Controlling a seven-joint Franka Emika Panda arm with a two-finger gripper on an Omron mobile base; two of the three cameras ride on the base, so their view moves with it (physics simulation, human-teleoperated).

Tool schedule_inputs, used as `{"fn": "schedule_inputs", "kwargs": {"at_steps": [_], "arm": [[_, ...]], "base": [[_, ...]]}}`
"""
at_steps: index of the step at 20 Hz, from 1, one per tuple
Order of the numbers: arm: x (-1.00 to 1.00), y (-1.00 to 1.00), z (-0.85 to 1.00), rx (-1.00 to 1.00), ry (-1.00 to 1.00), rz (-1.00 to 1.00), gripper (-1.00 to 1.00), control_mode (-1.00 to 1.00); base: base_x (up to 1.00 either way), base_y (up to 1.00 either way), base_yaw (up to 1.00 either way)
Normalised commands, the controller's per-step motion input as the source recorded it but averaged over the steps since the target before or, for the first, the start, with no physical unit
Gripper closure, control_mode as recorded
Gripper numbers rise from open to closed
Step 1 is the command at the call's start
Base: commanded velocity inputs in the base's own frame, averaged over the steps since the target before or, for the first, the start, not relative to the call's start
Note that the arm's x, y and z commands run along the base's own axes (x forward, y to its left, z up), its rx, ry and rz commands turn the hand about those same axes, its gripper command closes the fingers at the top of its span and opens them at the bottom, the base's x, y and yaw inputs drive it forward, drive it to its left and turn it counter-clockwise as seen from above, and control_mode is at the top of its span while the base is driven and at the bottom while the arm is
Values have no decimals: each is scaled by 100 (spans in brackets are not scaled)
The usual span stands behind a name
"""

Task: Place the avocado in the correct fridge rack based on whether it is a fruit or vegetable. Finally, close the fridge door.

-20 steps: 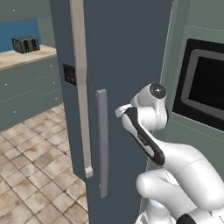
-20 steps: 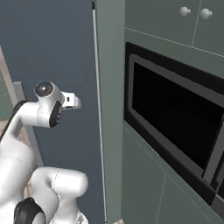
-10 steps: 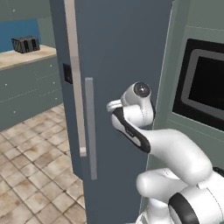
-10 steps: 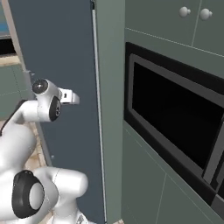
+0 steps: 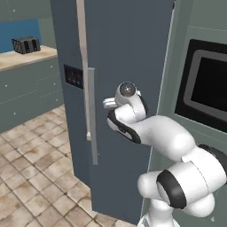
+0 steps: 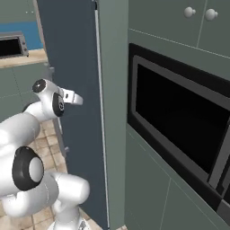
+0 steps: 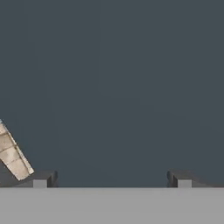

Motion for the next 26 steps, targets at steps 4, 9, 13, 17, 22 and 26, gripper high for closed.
{"fn": "schedule_inputs", "kwargs": {"at_steps": [4, 9, 13, 17, 22, 26], "arm": [[27, 0, -17, -2, 0, -16, -100, -100], [27, 0, -16, -1, -1, -16, -100, -100], [32, 0, -12, 0, -1, -17, -100, -100], [32, 0, -13, 0, -1, -17, -100, -100], [40, 0, -11, 0, 0, -18, -100, -100], [47, 0, -9, 0, 0, -17, -100, -100]], "base": [[0, 0, 0], [0, 0, 0], [0, 0, 0], [0, 0, 0], [0, 0, 0], [0, 0, 0]]}}
